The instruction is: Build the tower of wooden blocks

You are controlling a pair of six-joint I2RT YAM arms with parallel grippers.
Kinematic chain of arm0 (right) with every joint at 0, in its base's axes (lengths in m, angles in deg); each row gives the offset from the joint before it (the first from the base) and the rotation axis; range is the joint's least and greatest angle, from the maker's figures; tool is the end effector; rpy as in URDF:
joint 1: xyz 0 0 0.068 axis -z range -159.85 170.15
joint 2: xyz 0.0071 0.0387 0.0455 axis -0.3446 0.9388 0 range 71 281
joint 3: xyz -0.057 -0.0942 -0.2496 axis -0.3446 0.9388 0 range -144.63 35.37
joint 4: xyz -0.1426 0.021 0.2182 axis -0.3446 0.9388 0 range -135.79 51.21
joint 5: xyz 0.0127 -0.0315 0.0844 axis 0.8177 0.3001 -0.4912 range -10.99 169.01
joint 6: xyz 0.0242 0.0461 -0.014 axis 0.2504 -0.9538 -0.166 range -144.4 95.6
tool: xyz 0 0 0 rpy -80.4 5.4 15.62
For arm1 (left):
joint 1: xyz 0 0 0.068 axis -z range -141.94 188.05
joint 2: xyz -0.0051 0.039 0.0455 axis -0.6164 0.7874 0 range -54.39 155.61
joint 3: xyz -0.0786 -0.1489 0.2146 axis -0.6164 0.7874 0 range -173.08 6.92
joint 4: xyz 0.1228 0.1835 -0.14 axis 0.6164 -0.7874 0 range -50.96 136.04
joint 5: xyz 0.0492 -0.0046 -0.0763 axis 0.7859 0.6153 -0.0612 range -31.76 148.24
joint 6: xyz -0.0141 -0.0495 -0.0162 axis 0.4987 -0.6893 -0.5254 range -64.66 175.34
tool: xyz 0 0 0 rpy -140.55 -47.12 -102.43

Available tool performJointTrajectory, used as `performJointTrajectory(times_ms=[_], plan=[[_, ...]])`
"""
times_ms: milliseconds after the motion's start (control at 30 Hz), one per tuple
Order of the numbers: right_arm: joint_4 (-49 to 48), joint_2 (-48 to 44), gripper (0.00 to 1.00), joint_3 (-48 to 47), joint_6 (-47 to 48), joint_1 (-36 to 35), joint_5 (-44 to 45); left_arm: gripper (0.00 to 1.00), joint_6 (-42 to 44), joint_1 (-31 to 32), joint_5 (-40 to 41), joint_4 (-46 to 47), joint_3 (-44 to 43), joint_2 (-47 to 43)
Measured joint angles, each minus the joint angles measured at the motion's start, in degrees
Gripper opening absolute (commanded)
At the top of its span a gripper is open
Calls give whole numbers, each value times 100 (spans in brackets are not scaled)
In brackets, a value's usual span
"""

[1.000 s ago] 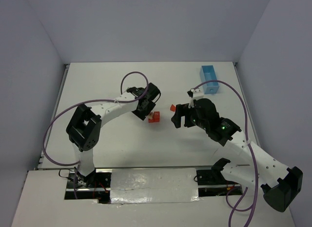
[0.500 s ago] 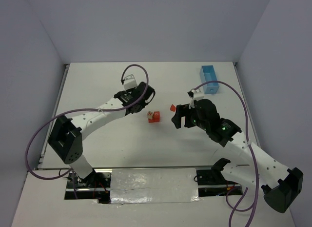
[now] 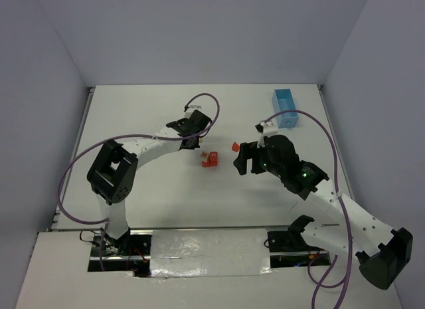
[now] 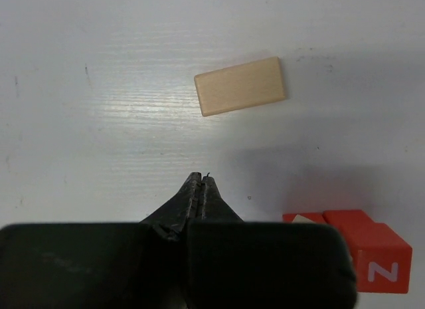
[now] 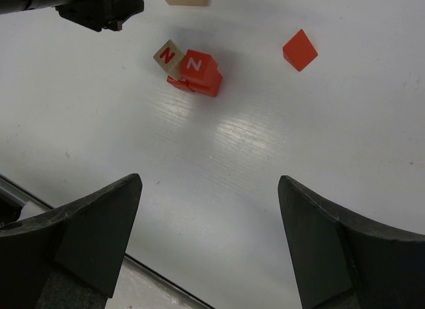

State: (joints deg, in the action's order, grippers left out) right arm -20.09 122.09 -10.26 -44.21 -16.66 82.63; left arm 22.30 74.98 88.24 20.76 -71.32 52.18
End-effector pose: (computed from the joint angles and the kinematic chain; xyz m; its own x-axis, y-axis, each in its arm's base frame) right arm 0.1595 0.1166 0.2987 -0.5777 -0.0100 -0.8162 -0.3816 0.8872 0.2593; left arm 0.3316 -0.2271 0.2186 -0.6939 -0.0691 -0.7168 -0.1135 0.9934 0.0141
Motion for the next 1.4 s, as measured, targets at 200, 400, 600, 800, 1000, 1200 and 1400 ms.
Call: performJointTrajectory(times_ms=[200,400,600,800,1000,1200,1400], plan=[[0,81,91,0,20,0,2,0,365,-68,-754,94,2,17],[0,111,91,0,22,0,2,0,546,-66,-1480,280,249,-4],[0,111,91,0,24,0,2,0,575,-63,-1725,267,402,-33],[0,111,91,0,22,0,0,0,573,20,-1792,286,417,-144],[-2,111,91,0,22,-7,2,0,566,138,-1786,254,417,-168],[0,111,91,0,22,-4,2,0,553,157,-1757,210,417,-168],[-2,111,91,0,24,-7,0,0,457,157,-1696,149,452,-223]])
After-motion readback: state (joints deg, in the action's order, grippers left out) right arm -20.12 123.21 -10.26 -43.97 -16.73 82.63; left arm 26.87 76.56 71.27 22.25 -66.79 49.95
